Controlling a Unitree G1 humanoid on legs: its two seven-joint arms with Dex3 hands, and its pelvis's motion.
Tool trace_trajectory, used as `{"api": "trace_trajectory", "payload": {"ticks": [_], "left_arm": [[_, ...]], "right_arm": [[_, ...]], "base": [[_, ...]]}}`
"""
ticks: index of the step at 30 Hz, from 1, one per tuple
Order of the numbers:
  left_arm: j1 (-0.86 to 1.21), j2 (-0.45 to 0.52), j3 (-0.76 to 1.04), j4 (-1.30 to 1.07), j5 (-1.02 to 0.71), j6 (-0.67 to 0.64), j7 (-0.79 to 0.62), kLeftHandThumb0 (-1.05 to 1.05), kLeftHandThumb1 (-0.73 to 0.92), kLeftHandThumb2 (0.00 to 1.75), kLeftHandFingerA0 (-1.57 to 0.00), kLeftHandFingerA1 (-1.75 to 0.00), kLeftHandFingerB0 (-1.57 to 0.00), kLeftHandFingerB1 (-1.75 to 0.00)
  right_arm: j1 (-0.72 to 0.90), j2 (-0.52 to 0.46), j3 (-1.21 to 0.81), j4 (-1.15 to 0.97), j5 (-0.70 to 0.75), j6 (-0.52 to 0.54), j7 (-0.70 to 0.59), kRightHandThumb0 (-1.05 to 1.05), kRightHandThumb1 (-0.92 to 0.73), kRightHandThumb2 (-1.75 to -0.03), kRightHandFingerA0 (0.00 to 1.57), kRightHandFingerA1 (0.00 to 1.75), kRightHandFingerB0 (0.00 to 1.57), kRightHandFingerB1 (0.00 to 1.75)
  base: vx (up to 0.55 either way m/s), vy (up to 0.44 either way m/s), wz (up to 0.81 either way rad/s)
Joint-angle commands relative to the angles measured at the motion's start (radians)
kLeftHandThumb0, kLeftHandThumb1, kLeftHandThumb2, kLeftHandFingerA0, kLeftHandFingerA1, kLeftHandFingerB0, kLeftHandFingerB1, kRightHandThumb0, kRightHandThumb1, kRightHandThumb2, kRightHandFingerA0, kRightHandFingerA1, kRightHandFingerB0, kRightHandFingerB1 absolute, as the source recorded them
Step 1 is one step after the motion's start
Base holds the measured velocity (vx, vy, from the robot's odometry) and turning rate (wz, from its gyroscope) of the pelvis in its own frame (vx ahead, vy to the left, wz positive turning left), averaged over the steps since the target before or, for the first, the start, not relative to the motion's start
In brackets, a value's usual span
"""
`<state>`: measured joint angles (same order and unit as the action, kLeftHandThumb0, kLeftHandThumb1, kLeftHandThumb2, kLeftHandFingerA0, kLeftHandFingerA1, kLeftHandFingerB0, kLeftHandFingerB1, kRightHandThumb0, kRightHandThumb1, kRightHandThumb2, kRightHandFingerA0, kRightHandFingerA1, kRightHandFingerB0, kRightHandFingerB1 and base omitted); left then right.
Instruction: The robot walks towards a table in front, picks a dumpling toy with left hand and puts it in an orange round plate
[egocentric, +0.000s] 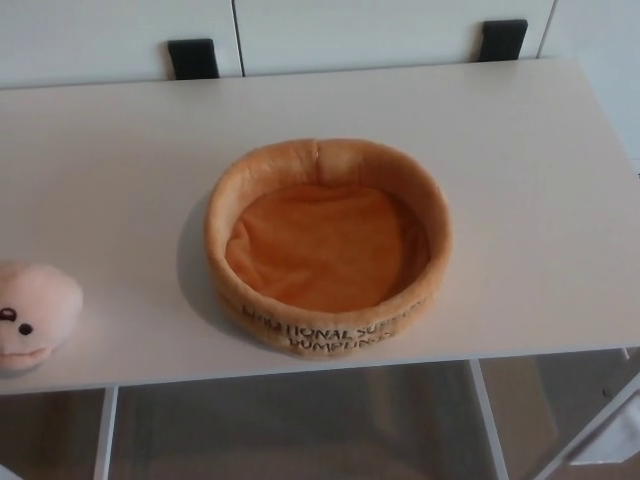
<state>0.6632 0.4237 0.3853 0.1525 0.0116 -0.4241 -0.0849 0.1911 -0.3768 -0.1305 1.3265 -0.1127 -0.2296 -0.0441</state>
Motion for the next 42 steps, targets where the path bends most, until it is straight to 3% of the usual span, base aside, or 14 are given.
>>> {"api": "trace_trajectory", "payload": {"ticks": [1,4,5,7,10,11,13,14,15,20,24,31,32,42], "left_arm": [[-0.013,0.281,0.464,-0.541,-0.382,0.042,-0.136,-0.32,0.3,0.87,-0.08,-0.57,-0.1,-0.55],[-0.154,0.397,0.474,-0.519,-0.359,0.145,-0.147,-0.37,0.27,0.86,-0.03,-0.55,-0.06,-0.53],[-0.19,0.424,0.456,-0.493,-0.326,0.15,-0.152,-0.7,0.38,0.74,-0.01,-0.55,-0.1,-0.54],[-0.265,0.484,0.416,-0.451,-0.261,0.189,-0.165,-0.79,0.38,0.77,-0.01,-0.51,-0.06,-0.53],[-0.313,0.525,0.391,-0.438,-0.234,0.243,-0.18,-0.79,0.38,0.77,-0.01,-0.51,-0.06,-0.53],[-0.368,0.552,0.342,-0.404,-0.201,0.255,-0.178,-0.41,0.05,0.79,-0.04,-0.58,0.0,-0.52],[-0.454,0.595,0.267,-0.354,-0.153,0.28,-0.178,-0.41,0.05,0.79,-0.04,-0.58,0.0,-0.52],[-0.493,0.61,0.231,-0.335,-0.137,0.298,-0.18,-0.73,0.38,0.52,-0.01,-0.58,-0.17,-0.44],[-0.524,0.621,0.203,-0.32,-0.125,0.311,-0.182,-0.73,0.38,0.52,-0.01,-0.58,-0.17,-0.44],[-0.735,0.633,-0.028,-0.275,-0.069,0.422,-0.221,-0.17,0.13,0.74,-0.14,-0.56,-0.06,-0.49],[-0.757,0.644,-0.104,-0.354,-0.044,0.54,-0.247,-0.06,0.27,0.8,-0.12,-0.53,-0.06,-0.47],[-0.846,0.635,-0.267,-0.341,0.033,0.651,-0.294,-0.09,0.36,0.84,-0.07,-0.52,0.0,-0.45],[-0.861,0.627,-0.29,-0.325,0.038,0.656,-0.304,-0.18,0.43,0.55,-0.06,-0.35,-0.13,-0.28],[-0.967,0.549,-0.513,-0.196,0.117,0.711,-0.359,-0.45,0.34,0.64,-0.04,-0.25,-0.09,-0.28]], "right_arm": [[0.003,-0.026,-0.018,0.002,0.017,0.011,0.007,-0.03,-0.53,-0.55,0.63,0.45,0.53,0.41],[-0.004,-0.026,-0.012,0.002,0.012,0.016,0.01,-0.03,-0.53,-0.55,0.61,0.45,0.52,0.41],[-0.003,-0.026,-0.012,0.003,0.012,0.016,0.01,-0.05,-0.53,-0.55,0.62,0.45,0.52,0.41],[0.0,-0.025,-0.014,0.005,0.013,0.019,0.009,-0.03,-0.53,-0.55,0.63,0.45,0.52,0.41],[0.001,-0.024,-0.017,0.007,0.015,0.022,0.008,-0.03,-0.53,-0.55,0.63,0.45,0.52,0.41],[0.004,-0.026,-0.017,0.005,0.016,0.021,0.011,-0.03,-0.53,-0.55,0.63,0.45,0.53,0.41],[0.009,-0.03,-0.018,0.003,0.016,0.019,0.015,-0.03,-0.53,-0.55,0.63,0.45,0.53,0.41],[0.008,-0.029,-0.018,0.004,0.015,0.02,0.015,-0.03,-0.52,-0.55,0.62,0.45,0.53,0.41],[0.007,-0.029,-0.018,0.004,0.014,0.02,0.014,-0.03,-0.52,-0.55,0.62,0.45,0.53,0.41],[0.005,-0.036,-0.019,0.0,0.013,0.02,0.016,-0.03,-0.53,-0.55,0.64,0.45,0.53,0.41],[0.003,-0.043,-0.019,0.002,0.011,0.019,0.015,-0.05,-0.53,-0.55,0.62,0.45,0.53,0.41],[-0.016,-0.042,-0.021,0.005,0.012,0.033,0.022,-0.04,-0.54,-0.56,0.62,0.45,0.52,0.41],[-0.015,-0.044,-0.018,0.005,0.008,0.028,0.02,-0.05,-0.53,-0.55,0.62,0.45,0.53,0.41],[0.004,-0.056,-0.018,-0.001,0.007,0.019,0.014,-0.05,-0.54,-0.56,0.64,0.45,0.53,0.41]], "base": [[0.0,0.0,0.0],[0.0,0.0,0.0],[0.0,0.0,0.0],[0.0,0.0,0.0],[0.0,0.0,0.0],[0.0,0.0,0.0],[0.0,0.0,0.0],[0.0,0.0,0.0],[0.0,0.0,0.0],[0.0,0.0,0.0],[0.0,0.0,0.0],[0.0,0.0,0.0],[0.0,0.0,0.0],[0.0,0.0,0.0]]}}
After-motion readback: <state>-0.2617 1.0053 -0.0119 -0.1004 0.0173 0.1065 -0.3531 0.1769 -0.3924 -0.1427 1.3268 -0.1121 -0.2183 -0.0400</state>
